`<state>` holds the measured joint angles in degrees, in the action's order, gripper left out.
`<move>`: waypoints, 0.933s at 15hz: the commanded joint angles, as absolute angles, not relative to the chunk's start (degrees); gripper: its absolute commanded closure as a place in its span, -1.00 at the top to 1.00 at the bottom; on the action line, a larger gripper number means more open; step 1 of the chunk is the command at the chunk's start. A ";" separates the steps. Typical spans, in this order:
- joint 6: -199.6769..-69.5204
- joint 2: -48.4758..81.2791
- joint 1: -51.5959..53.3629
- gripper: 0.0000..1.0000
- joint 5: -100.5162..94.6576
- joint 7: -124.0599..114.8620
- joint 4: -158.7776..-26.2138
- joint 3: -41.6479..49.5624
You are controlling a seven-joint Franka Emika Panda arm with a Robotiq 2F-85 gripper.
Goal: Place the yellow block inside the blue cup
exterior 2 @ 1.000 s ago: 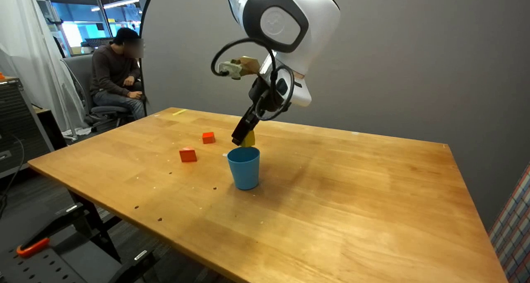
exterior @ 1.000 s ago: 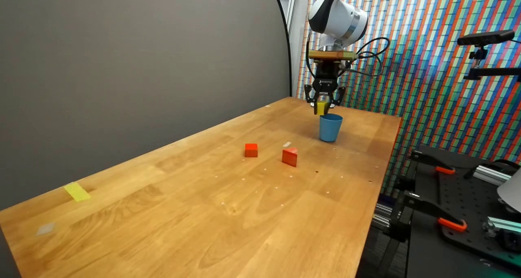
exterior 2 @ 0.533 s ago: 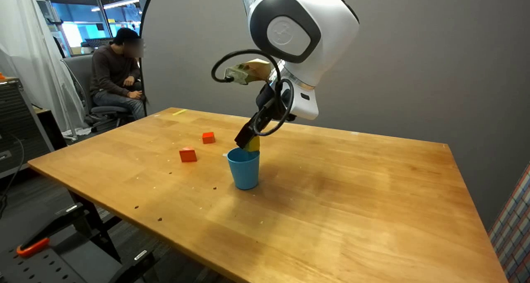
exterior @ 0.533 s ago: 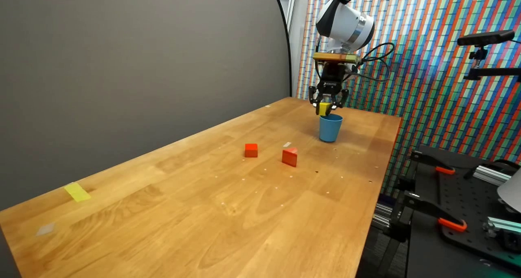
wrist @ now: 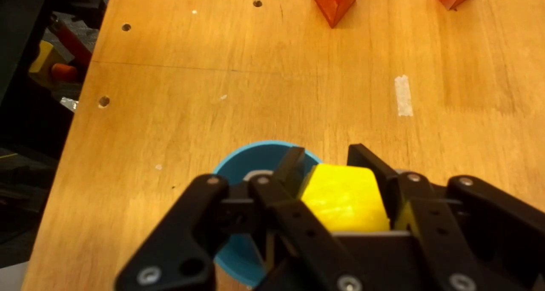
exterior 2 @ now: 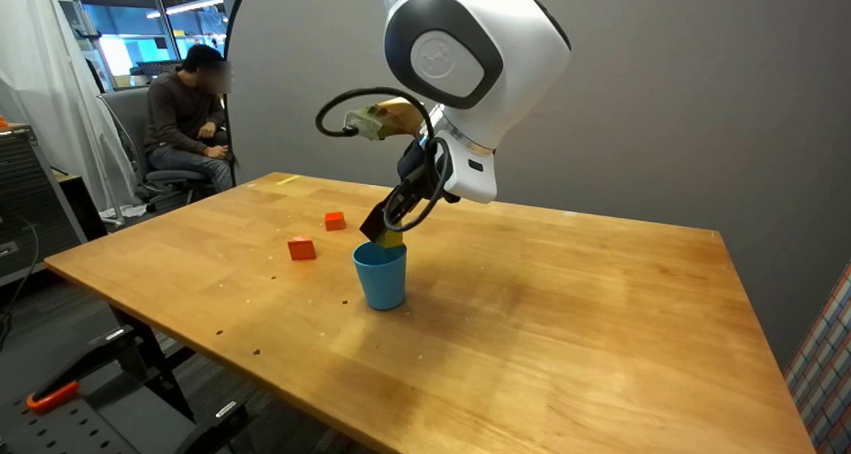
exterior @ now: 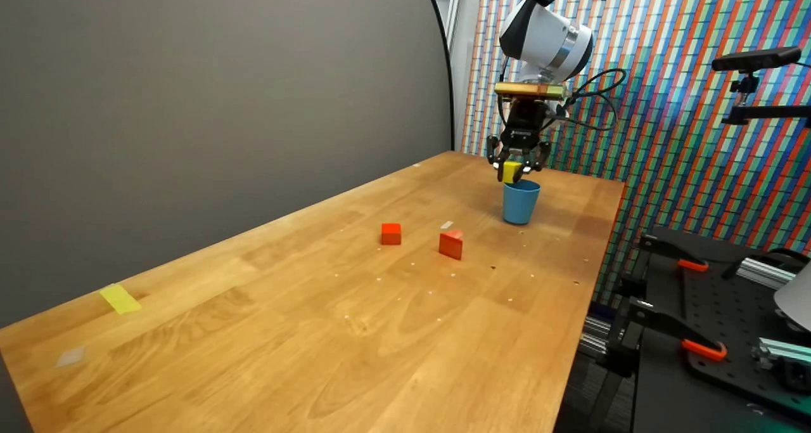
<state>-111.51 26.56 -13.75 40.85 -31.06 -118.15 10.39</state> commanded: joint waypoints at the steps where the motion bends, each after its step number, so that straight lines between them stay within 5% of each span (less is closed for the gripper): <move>1: -113.86 21.42 -12.32 -0.72 42.29 -28.40 -123.67 11.04; 11: -118.83 16.60 -12.35 -0.68 42.36 -26.77 -130.02 11.57; 12: -118.68 16.80 -12.44 0.19 42.66 -26.33 -130.09 11.48; 14: -118.67 16.77 -12.18 0.26 42.12 -26.59 -130.26 11.53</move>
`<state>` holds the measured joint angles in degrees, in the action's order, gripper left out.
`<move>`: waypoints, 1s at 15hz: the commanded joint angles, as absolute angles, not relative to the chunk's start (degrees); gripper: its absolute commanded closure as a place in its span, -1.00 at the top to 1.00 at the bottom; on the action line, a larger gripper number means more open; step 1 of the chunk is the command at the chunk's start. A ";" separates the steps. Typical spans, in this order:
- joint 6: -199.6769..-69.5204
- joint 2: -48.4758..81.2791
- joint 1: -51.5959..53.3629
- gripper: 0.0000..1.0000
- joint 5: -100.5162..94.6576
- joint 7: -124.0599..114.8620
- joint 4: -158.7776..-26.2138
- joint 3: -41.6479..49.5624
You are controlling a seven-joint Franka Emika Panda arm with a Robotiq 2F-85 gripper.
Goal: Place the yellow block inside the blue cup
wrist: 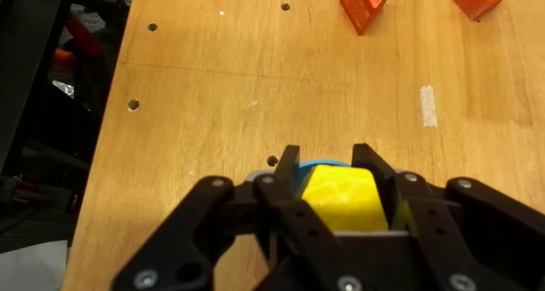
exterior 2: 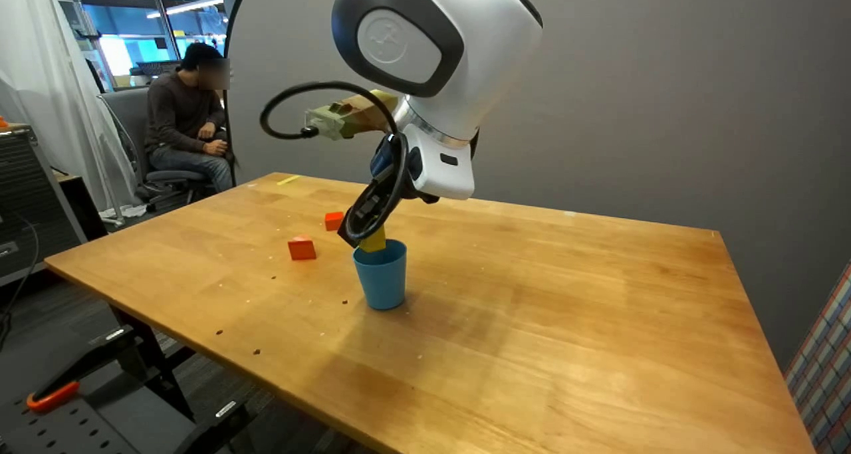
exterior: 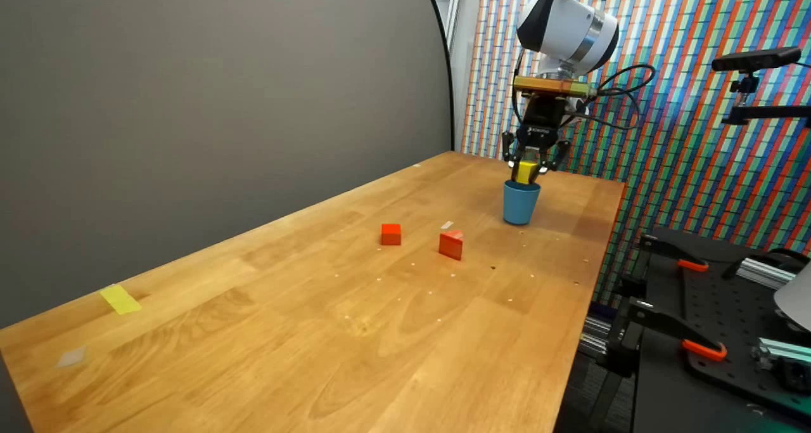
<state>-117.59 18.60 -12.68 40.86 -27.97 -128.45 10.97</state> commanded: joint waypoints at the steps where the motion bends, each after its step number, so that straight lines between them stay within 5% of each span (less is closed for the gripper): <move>1: -119.06 16.53 -11.83 0.40 41.24 -26.90 -130.37 11.61; 5: -120.61 14.94 -10.21 1.00 37.31 -27.85 -130.19 11.58; 15: -110.25 0.40 -0.37 1.00 5.19 -38.87 -128.69 6.23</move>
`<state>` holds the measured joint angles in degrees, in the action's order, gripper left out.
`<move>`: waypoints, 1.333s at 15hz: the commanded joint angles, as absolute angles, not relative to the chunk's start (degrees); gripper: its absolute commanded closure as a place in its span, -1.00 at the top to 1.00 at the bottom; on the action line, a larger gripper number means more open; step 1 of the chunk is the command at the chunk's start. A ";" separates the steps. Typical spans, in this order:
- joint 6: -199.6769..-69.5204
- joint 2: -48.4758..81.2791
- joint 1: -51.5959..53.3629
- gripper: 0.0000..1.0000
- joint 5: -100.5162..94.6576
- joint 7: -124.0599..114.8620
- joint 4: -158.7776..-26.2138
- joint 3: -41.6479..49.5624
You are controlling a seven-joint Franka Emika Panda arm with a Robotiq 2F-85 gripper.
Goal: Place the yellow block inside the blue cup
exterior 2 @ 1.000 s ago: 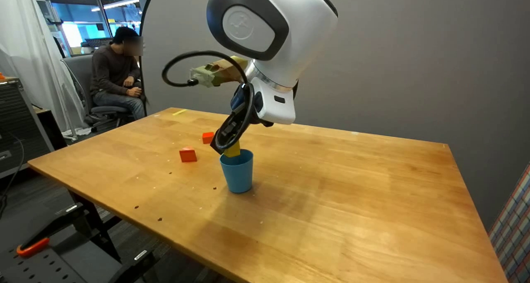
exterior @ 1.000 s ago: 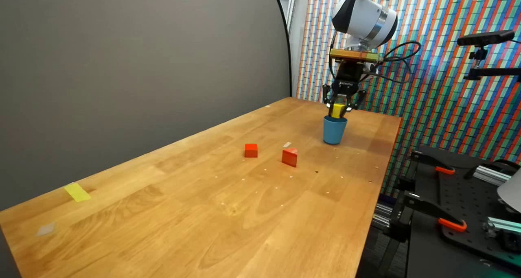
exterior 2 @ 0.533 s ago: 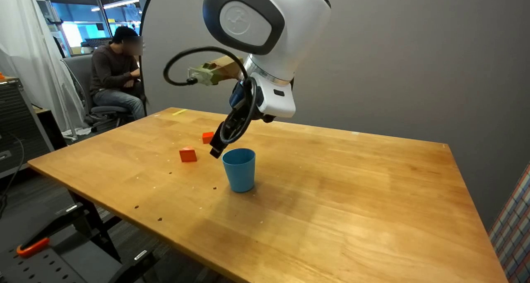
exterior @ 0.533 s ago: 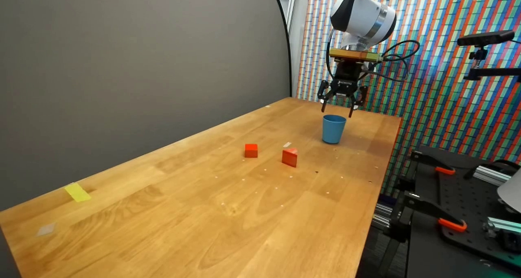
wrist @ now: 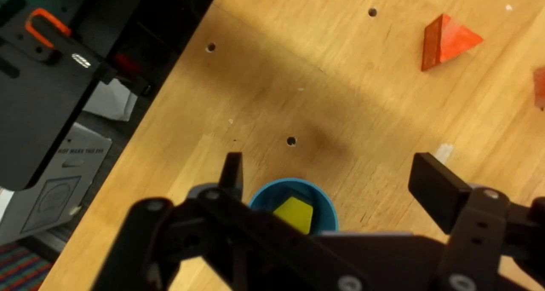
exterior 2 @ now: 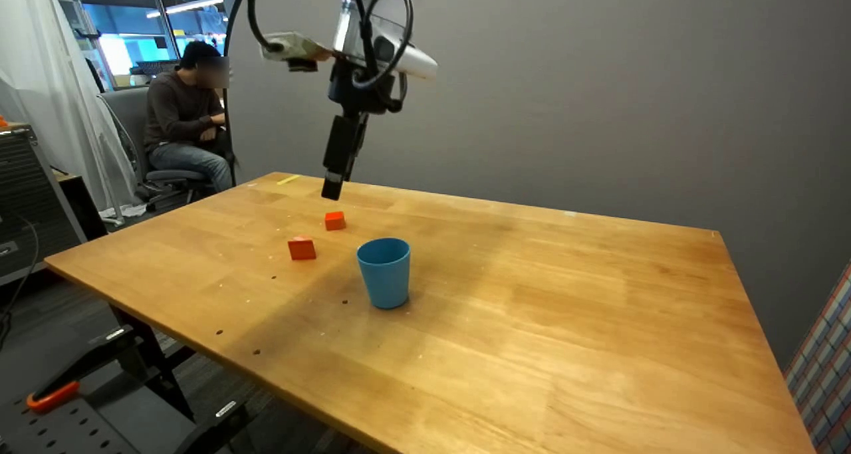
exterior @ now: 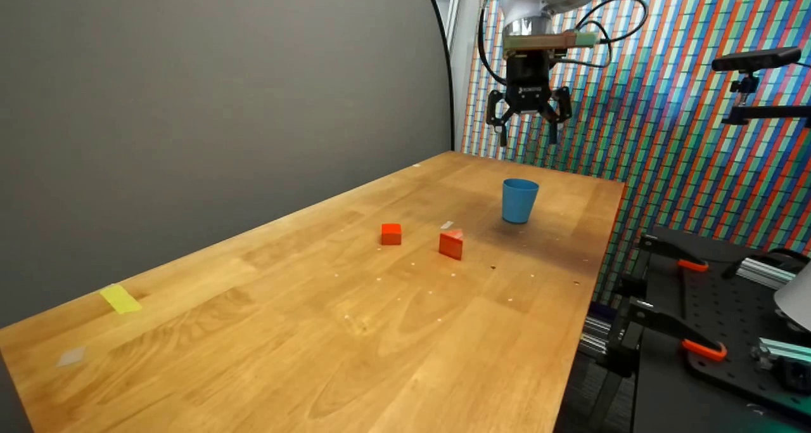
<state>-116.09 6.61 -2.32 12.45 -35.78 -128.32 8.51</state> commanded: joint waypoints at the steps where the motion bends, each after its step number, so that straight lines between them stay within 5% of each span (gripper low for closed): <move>1: -107.51 -0.86 0.23 1.00 2.88 -38.87 -128.02 4.96; 10: -82.23 1.56 1.57 1.00 -12.13 -21.71 -106.01 -0.88; 20: -87.91 3.30 0.93 1.00 -18.70 -1.00 -101.56 -0.33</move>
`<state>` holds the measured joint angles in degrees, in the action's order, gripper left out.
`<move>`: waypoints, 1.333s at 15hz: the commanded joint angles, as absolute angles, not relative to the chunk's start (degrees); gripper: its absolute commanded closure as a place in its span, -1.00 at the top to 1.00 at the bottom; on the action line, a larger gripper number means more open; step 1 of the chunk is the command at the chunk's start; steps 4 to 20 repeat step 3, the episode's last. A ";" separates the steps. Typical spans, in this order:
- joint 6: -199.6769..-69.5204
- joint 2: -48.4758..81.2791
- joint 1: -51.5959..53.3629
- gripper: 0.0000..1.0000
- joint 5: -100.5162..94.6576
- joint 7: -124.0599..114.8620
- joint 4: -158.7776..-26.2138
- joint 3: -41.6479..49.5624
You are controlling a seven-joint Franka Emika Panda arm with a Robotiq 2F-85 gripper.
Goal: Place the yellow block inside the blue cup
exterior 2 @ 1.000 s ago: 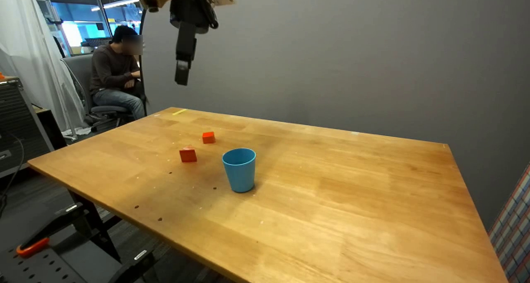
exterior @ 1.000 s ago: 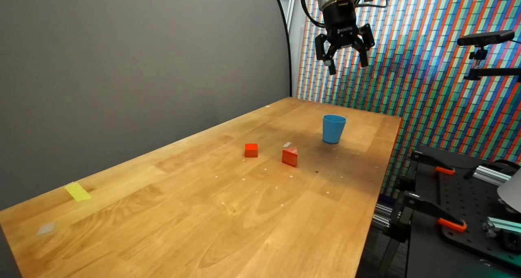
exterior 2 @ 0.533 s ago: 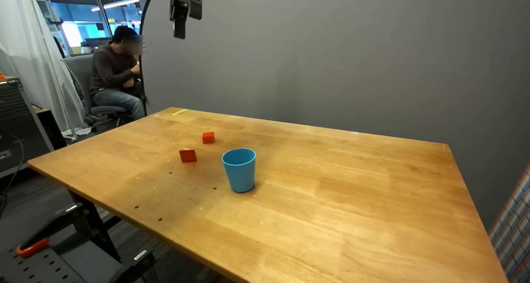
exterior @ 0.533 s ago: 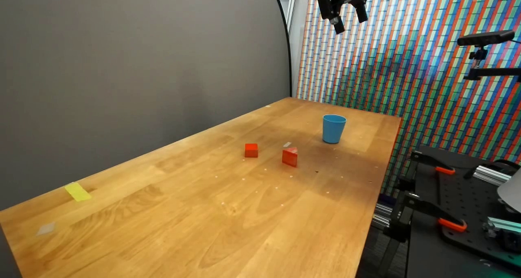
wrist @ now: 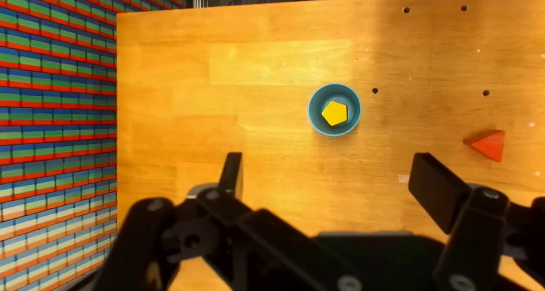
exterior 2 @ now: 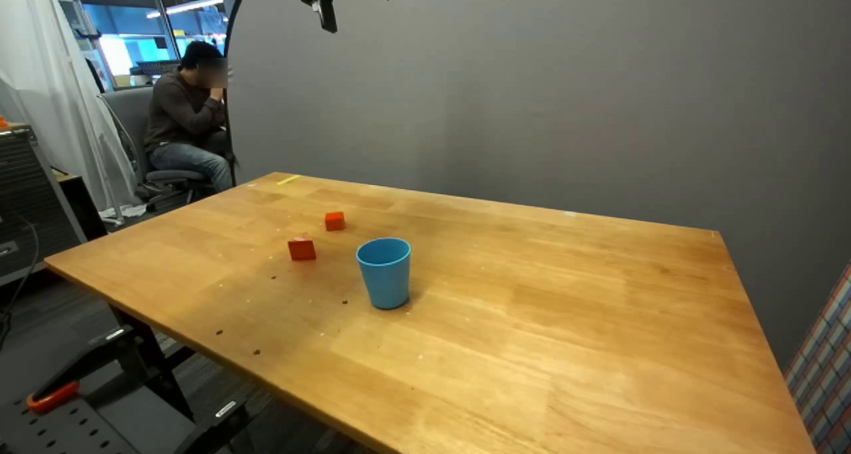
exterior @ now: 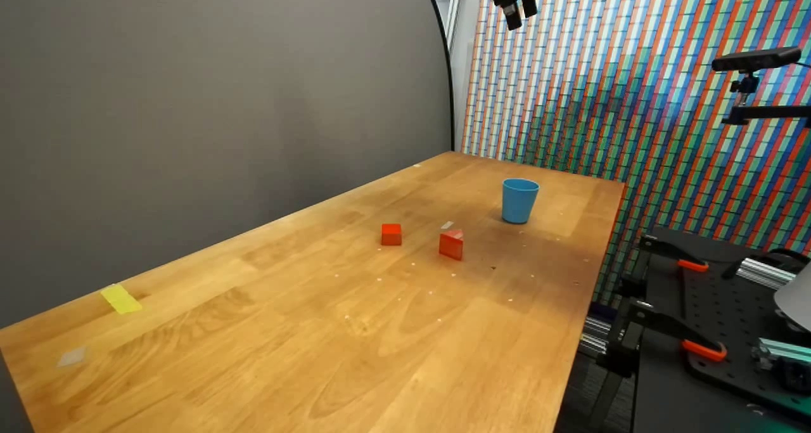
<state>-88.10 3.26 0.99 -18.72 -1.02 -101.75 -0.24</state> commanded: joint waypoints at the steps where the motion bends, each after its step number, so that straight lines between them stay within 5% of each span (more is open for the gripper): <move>1: -87.88 3.45 0.93 1.00 -18.70 -1.11 -101.70 -0.33; 20: -87.88 3.50 0.96 1.00 -18.70 -1.16 -101.91 -0.38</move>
